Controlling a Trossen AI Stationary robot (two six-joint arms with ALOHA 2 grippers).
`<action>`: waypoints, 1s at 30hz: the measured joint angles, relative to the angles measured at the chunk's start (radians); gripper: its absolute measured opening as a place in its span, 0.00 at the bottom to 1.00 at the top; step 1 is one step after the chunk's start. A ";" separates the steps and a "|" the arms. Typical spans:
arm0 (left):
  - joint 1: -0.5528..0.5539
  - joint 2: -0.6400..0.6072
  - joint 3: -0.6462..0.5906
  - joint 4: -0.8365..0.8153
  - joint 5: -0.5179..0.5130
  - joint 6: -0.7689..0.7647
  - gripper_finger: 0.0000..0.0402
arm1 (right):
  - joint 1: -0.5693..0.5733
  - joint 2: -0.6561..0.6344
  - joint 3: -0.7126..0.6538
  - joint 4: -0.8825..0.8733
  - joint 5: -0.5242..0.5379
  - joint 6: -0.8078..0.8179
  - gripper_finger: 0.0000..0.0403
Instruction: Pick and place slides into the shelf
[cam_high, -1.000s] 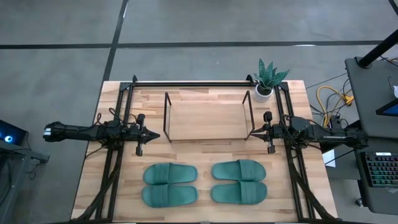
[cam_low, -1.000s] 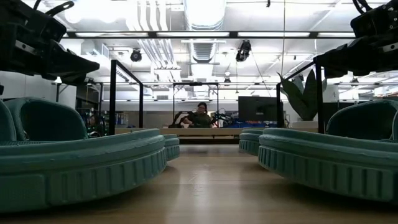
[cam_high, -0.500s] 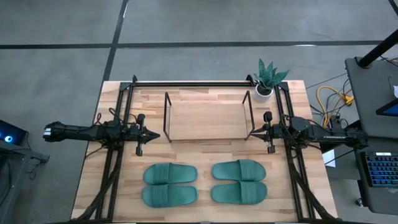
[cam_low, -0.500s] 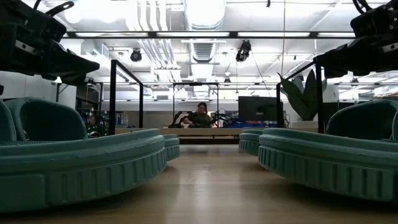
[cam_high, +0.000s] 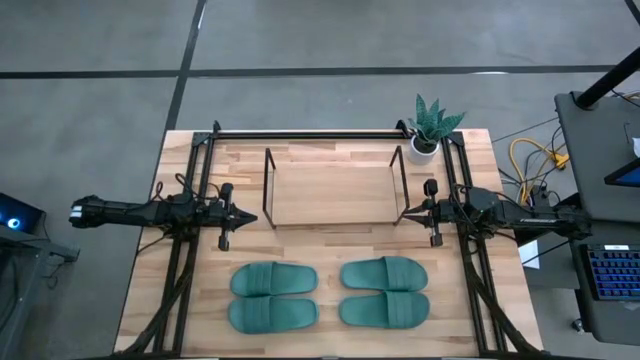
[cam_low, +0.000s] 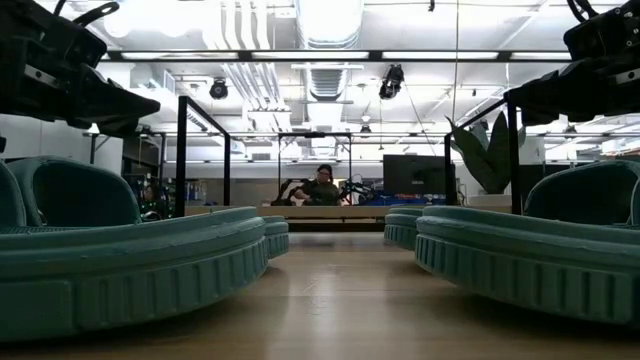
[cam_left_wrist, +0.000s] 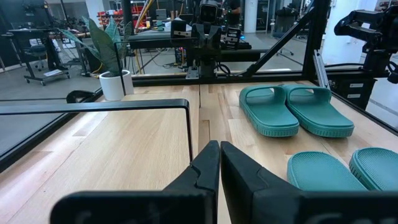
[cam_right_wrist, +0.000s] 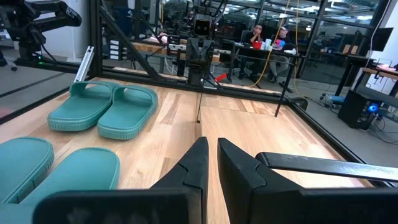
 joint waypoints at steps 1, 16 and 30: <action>0.000 0.000 0.000 0.000 0.000 0.000 0.00 | 0.000 0.000 0.000 0.000 0.000 0.000 0.07; 0.000 0.000 0.003 0.027 0.000 -0.048 0.00 | 0.000 0.000 0.000 0.000 0.000 0.000 0.07; 0.000 0.000 0.003 0.044 0.000 -0.052 0.00 | 0.000 0.000 0.000 0.000 0.000 0.000 0.07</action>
